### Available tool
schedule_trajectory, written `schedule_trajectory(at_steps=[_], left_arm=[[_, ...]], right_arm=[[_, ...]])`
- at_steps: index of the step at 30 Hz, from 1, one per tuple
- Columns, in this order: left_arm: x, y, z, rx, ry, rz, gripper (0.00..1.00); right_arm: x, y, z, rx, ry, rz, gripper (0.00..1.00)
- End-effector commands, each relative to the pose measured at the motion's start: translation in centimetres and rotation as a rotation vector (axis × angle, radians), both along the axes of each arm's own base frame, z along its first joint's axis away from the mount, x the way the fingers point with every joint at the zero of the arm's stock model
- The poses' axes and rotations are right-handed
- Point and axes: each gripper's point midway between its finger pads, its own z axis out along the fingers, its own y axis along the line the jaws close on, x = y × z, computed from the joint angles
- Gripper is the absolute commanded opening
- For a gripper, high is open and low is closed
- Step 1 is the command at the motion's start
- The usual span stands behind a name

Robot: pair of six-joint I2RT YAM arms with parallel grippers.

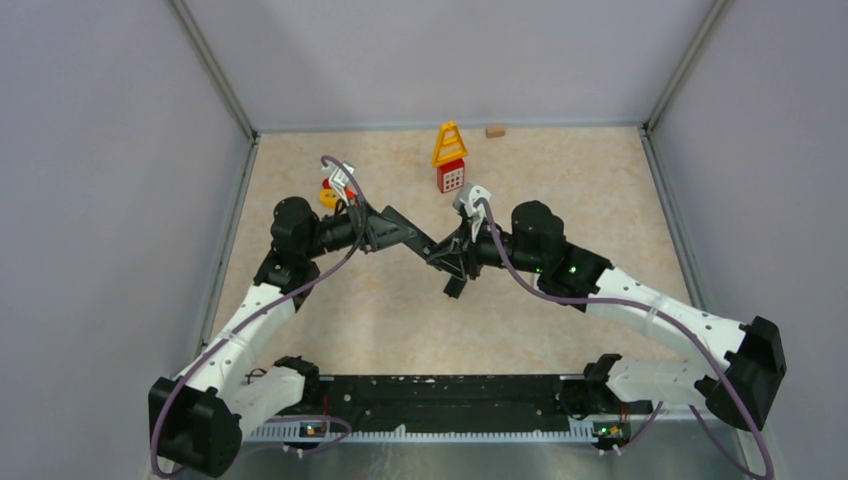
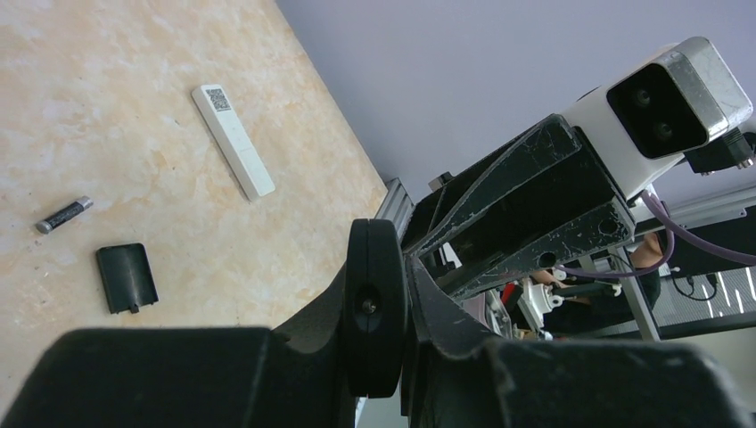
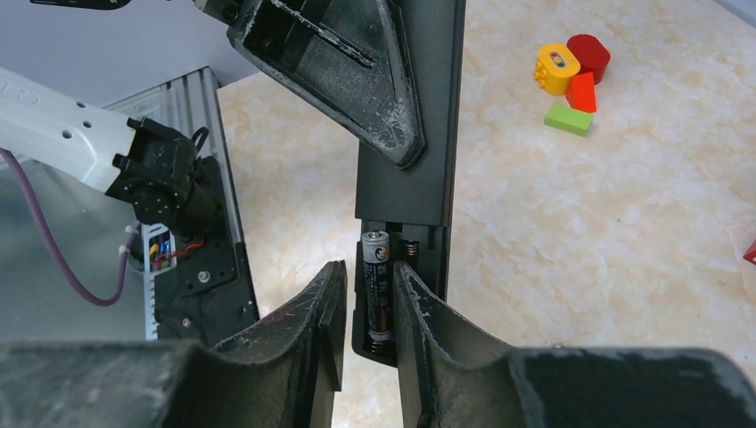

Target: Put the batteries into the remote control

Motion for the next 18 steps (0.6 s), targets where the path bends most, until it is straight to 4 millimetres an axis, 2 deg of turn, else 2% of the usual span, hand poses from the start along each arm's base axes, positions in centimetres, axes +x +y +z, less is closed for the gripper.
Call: schedule_trajectory(at_steps=[1, 11, 18], left_arm=[[-0.6, -0.2, 3.4, -0.039, -0.111, -0.035, 0.0], [-0.5, -0.1, 3.2, -0.032, -0.121, -0.031, 0.0], [0.3, 0.1, 3.1, -0.024, -0.134, 0.02, 0.0]], right_arm=[[0.1, -0.3, 2.3, 0.019, -0.024, -0.029, 0.3], [-0.3, -0.9, 4.9, 0.084, -0.019, -0.05, 0.51], [0.2, -2.2, 7.9, 0.168, 0.082, -0.173, 0.68]])
